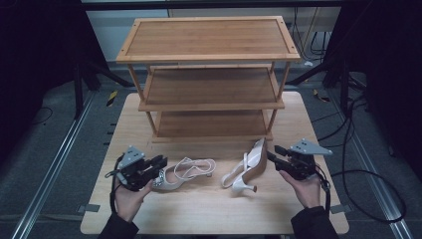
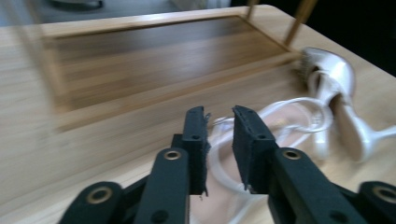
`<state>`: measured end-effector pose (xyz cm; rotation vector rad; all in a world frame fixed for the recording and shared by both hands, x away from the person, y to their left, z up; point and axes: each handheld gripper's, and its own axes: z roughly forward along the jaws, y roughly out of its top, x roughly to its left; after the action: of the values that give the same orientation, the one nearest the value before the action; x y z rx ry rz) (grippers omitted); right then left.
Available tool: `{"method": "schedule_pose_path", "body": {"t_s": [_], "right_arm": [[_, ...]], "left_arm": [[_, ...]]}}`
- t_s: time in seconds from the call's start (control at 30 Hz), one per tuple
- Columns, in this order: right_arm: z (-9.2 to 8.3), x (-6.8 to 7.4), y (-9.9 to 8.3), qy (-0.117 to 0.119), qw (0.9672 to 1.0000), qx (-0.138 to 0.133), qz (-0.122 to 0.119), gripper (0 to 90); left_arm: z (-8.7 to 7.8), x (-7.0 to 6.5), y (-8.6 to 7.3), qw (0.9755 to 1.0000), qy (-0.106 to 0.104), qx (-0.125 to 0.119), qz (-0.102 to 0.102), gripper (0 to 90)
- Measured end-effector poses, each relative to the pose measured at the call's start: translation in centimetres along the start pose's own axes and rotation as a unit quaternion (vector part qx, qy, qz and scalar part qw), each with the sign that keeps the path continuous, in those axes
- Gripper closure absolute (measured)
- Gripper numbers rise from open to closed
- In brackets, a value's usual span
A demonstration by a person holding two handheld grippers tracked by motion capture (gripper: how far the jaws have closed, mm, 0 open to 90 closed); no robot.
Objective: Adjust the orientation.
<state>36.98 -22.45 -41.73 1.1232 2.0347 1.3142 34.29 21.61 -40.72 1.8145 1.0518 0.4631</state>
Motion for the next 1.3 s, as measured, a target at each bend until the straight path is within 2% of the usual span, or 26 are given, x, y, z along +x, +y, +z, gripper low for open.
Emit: {"method": "schedule_pose_path", "body": {"t_s": [0.13, 0.27, 0.4, 0.47, 0.5, 0.57, 0.73, 0.83, 0.9, 1.0, 1.17, 1.3], "right_arm": [[1.4, 0.5, 1.0, 0.007, 0.9999, 0.010, -0.011, 66.6], [2.8, 0.7, 1.0, 0.014, 0.9995, 0.025, -0.012, 69.0], [3.8, 0.6, 0.4, 0.009, 0.9990, 0.040, -0.014, 69.4], [4.1, 0.5, 0.1, 0.009, 0.9990, 0.043, -0.006, 68.7], [4.1, 0.5, 0.1, 0.009, 0.9990, 0.043, -0.006, 68.7], [4.4, 0.4, -0.5, 0.006, 0.9985, 0.053, -0.009, 66.7], [4.1, 0.2, -0.5, -0.004, 0.9986, 0.051, -0.012, 63.8], [4.0, 0.2, -0.5, -0.003, 0.9988, 0.049, -0.010, 62.9], [4.0, 0.2, -0.5, -0.004, 0.9987, 0.050, -0.012, 61.6], [4.1, 0.1, -0.6, -0.007, 0.9987, 0.050, -0.011, 60.7], [4.3, -0.1, -0.6, -0.009, 0.9987, 0.050, -0.009, 61.1], [4.7, -0.1, -0.6, -0.009, 0.9987, 0.050, -0.004, 62.0]], "left_arm": [[2.0, -2.6, 0.7, 0.9993, -0.028, 0.015, 0.022, 78.3], [3.8, -5.3, 0.9, 0.9967, -0.063, 0.021, 0.045, 77.9], [5.8, -7.7, 0.5, 0.9939, -0.083, 0.042, 0.059, 76.8], [6.8, -8.6, 0.2, 0.9924, -0.090, 0.054, 0.064, 75.2], [6.8, -8.6, 0.2, 0.9924, -0.090, 0.054, 0.064, 74.1], [8.1, -9.6, -0.3, 0.9904, -0.100, 0.068, 0.067, 70.3], [9.8, -10.3, -1.4, 0.9890, -0.094, 0.091, 0.069, 63.8], [10.2, -10.4, -1.9, 0.9892, -0.083, 0.100, 0.068, 58.4], [10.6, -10.5, -2.8, 0.9885, -0.075, 0.111, 0.069, 56.1], [11.1, -10.6, -3.5, 0.9870, -0.074, 0.124, 0.069, 55.2], [12.2, -10.7, -4.0, 0.9860, -0.060, 0.135, 0.078, 55.5], [12.7, -10.7, -4.2, 0.9854, -0.065, 0.139, 0.075, 56.9]]}}
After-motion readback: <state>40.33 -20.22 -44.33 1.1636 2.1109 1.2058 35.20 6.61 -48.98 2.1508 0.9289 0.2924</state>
